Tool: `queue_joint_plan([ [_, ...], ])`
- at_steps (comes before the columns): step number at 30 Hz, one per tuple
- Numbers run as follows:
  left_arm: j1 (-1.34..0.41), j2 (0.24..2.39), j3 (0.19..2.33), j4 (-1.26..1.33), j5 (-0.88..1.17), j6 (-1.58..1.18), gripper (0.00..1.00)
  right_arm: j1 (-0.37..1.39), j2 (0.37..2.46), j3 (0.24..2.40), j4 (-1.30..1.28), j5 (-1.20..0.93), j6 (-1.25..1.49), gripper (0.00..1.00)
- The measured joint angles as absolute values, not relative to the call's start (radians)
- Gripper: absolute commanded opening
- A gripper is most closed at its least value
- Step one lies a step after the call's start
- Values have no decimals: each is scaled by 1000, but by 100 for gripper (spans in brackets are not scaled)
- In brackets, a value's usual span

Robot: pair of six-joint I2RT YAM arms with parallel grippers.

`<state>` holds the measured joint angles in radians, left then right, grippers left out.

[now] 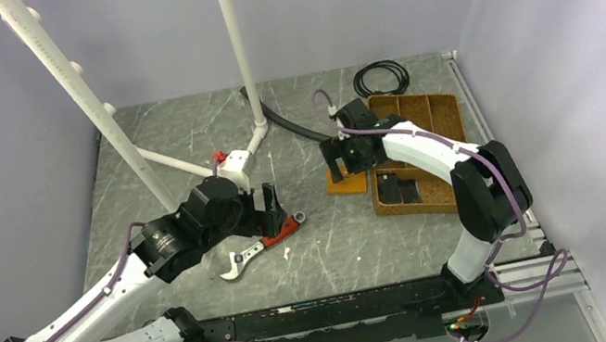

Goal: Put the credit cards into the card holder
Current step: Move the card holder to the center of the board.

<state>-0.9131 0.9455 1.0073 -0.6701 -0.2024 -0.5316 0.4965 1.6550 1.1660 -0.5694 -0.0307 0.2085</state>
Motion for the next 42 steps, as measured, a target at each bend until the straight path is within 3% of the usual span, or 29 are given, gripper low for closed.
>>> queue_joint_plan([
  [8, -913, 1007, 1000, -628, -94, -577, 99, 395, 1792, 1228, -516, -86, 248, 86],
  [12, -913, 1025, 984, -579, -51, -605, 99, 406, 1867, 1250, -490, -91, 263, 70],
  [17, -913, 1076, 972, -542, -15, -649, 99, 475, 1830, 1183, -436, -97, 319, 68],
  [21, -913, 1117, 968, -541, 3, -687, 99, 585, 1673, 990, -379, -168, 426, 76],
  [25, -912, 1143, 939, -521, 32, -730, 89, 621, 1498, 812, -371, -225, 510, 80],
  [32, -905, 1228, 881, -447, 80, -804, 63, 607, 1409, 767, -360, -145, 509, 71],
  [35, -879, 1304, 883, -379, 110, -814, 66, 607, 1405, 780, -350, -94, 523, 65],
  [42, -731, 1560, 951, -286, 218, -821, 57, 604, 1507, 847, -302, 12, 583, 53],
])
